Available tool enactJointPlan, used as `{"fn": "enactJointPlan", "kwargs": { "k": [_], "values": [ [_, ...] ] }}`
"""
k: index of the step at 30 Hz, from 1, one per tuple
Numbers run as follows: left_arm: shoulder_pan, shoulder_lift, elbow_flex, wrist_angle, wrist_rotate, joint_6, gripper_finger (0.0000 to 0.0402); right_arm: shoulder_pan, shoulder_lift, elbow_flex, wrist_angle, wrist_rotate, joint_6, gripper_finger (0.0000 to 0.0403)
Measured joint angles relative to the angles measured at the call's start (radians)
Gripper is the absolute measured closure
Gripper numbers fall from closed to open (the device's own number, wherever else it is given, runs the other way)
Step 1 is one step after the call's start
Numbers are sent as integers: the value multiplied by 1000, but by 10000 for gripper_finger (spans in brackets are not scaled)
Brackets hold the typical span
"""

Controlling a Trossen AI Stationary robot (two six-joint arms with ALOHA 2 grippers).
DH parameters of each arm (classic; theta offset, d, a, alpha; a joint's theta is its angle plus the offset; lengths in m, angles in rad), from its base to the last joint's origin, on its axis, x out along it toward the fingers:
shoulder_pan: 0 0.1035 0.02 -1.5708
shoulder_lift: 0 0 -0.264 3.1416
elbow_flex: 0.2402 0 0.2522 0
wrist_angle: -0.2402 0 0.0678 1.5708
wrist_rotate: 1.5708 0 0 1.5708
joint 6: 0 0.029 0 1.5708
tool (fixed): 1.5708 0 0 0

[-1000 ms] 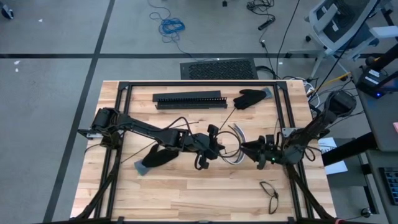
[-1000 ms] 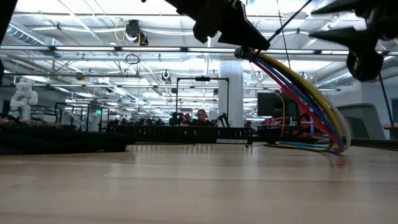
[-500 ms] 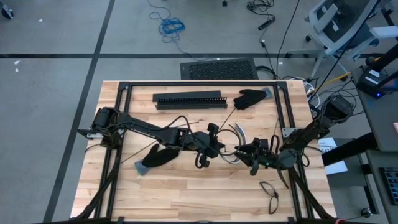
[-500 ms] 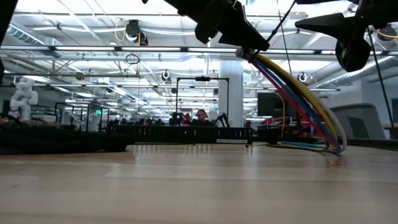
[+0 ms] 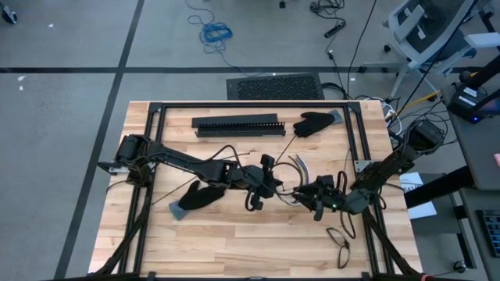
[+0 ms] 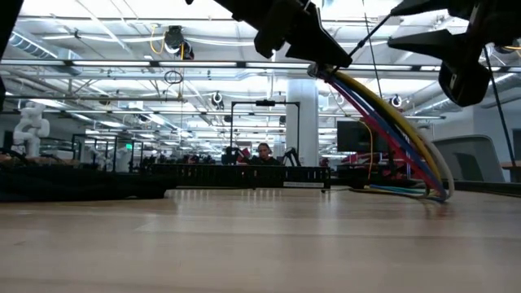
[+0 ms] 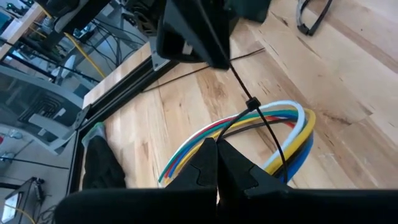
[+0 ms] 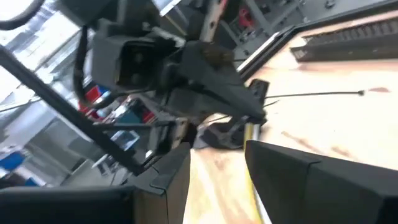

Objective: Ziptie cables
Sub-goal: Wrap the cable wires using a zip tie

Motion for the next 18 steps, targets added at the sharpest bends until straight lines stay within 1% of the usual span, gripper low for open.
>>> {"fn": "enactJointPlan", "kwargs": {
  "k": [4, 5, 8, 13, 14, 16, 18],
  "values": [
    [0, 0, 0, 0, 0, 0, 401, 20, -8, 0, -5, -51, -32, 236],
    [0, 0, 0, -1, 0, 0, 401, 23, -15, 0, -6, -66, -35, 227],
    [0, 0, 0, -2, 0, 0, 401, 28, -30, 0, -7, -67, -73, 195],
    [0, 0, 0, -4, 0, 0, 401, 11, -46, 0, -25, -44, -178, 134],
    [0, 0, 0, -3, 0, 0, 401, 6, -46, 0, -41, -19, -184, 125],
    [0, 0, 0, -3, 0, 0, 401, 0, -46, 0, -77, 27, -177, 112],
    [1, 0, 0, -3, 0, 0, 401, -7, -46, 0, -83, 64, -176, 109]
  ]
}}
